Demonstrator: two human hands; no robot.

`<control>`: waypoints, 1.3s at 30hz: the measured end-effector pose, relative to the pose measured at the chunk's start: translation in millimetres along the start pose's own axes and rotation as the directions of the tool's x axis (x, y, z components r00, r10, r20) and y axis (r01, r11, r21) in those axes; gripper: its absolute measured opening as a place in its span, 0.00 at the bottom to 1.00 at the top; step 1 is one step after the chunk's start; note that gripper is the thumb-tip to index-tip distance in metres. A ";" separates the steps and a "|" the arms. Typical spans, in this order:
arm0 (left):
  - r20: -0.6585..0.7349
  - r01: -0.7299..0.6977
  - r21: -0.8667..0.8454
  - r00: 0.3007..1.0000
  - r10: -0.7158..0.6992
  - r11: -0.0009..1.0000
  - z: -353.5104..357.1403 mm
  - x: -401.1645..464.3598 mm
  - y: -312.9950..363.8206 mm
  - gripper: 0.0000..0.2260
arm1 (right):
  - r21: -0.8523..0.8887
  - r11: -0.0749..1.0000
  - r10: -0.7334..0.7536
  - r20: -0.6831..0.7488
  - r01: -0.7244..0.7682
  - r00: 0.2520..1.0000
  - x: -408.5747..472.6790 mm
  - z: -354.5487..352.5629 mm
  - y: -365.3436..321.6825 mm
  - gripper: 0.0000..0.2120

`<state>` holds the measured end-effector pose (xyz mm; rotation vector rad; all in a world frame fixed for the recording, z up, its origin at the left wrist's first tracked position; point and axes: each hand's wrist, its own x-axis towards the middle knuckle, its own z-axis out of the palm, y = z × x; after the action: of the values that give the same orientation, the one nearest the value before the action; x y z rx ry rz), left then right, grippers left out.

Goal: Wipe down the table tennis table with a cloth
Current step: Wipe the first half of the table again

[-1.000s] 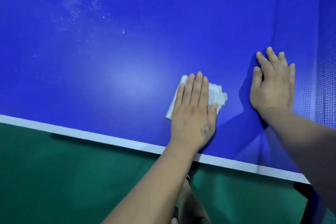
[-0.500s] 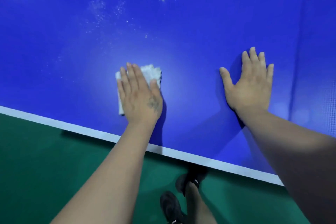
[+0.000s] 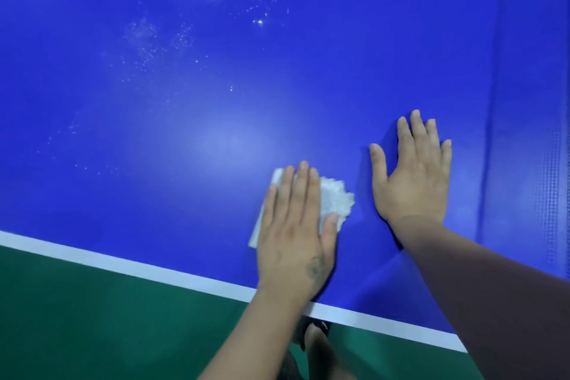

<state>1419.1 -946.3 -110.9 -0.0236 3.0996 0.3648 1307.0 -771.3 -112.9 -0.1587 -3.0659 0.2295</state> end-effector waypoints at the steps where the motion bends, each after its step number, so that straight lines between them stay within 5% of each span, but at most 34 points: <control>1: -0.002 0.021 0.004 1.000 -0.021 1.000 -4.3 -2.1 -11.1 0.31 | 0.003 1.000 -0.001 -0.001 0.001 1.000 0.3 -0.3 0.0 0.35; 11: -0.101 0.275 0.025 0.957 -0.271 0.961 -15.5 143.9 -61.6 0.32 | -0.005 1.000 0.002 0.007 -0.002 1.000 0.0 0.0 -0.1 0.35; 16: -0.075 0.093 -0.013 0.993 -0.093 0.996 -3.3 190.2 6.2 0.33 | 0.021 1.000 0.005 0.000 -0.005 1.000 0.7 0.2 -0.7 0.35; 19: -0.045 -0.070 -0.021 0.997 0.069 0.997 3.9 155.7 38.8 0.32 | 0.025 1.000 0.004 -0.013 -0.003 1.000 -0.6 0.1 -1.1 0.33; 23: -0.012 -0.120 -0.043 0.993 0.119 0.992 1.1 95.1 25.2 0.30 | 0.031 1.000 0.000 -0.022 0.001 1.000 -0.4 0.6 -0.9 0.30; 27: -0.006 -0.075 -0.017 0.997 0.074 0.997 -15.4 63.2 -29.7 0.29 | 0.048 0.999 0.002 -0.022 -0.001 1.000 0.0 0.2 -0.3 0.29; 31: -0.038 0.150 0.065 0.988 -0.148 0.986 -24.6 103.2 -76.1 0.29 | 0.040 0.999 0.000 -0.039 0.002 0.999 0.0 -0.8 -0.7 0.29; 39: -0.051 0.122 0.020 0.991 -0.120 0.992 -7.0 223.3 -4.7 0.31 | 0.053 0.999 0.004 -0.057 -0.001 0.998 1.0 1.3 -0.5 0.28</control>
<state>1195.7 -955.3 -110.1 -0.2228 3.1314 0.3287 1305.9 -771.9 -114.1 -0.1638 -2.9995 0.3013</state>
